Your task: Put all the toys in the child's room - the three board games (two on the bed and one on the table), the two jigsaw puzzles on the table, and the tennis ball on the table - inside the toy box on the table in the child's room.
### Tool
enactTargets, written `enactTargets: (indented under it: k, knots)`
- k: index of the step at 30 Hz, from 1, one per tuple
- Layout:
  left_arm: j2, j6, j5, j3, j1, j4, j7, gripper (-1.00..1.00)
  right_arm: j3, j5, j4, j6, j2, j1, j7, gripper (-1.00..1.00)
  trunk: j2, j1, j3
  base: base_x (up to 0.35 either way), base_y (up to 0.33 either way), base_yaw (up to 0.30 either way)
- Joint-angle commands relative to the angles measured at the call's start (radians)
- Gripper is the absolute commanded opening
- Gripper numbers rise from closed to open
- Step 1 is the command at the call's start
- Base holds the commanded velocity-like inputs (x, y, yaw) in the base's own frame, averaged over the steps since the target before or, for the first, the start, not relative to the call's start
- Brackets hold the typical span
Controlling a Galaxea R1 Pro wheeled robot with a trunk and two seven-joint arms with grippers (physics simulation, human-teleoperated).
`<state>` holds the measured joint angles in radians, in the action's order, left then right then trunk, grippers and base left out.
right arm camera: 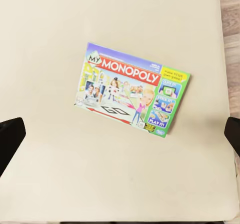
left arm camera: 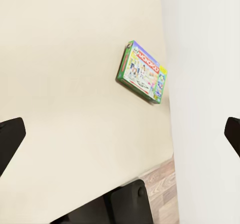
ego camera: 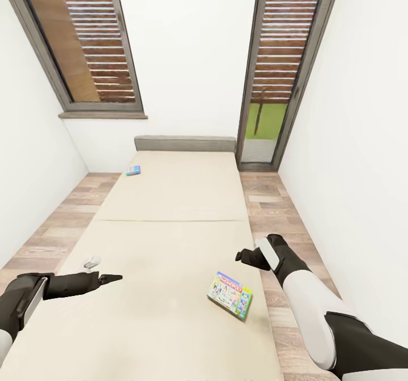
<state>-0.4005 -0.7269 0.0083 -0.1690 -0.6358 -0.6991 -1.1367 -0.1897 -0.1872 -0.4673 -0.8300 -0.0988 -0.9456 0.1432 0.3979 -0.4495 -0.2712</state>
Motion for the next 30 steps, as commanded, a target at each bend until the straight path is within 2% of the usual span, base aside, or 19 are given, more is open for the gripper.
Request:
enactTargets:
  k: [1,30]
  knots:
    - [0.0,-0.009,0.001,-0.001,-0.001,0.0,-0.003,1.0,-0.004,-0.011,-0.002,-0.003,-0.001,-0.001,0.01,1.0,0.002,-0.001,-0.004,0.0,0.0,0.0]
    - [0.001,-0.009,0.001,0.0,-0.001,0.0,-0.002,1.0,-0.005,-0.011,-0.011,0.017,-0.005,-0.077,0.016,1.0,0.002,-0.001,-0.052,0.0,0.0,0.0]
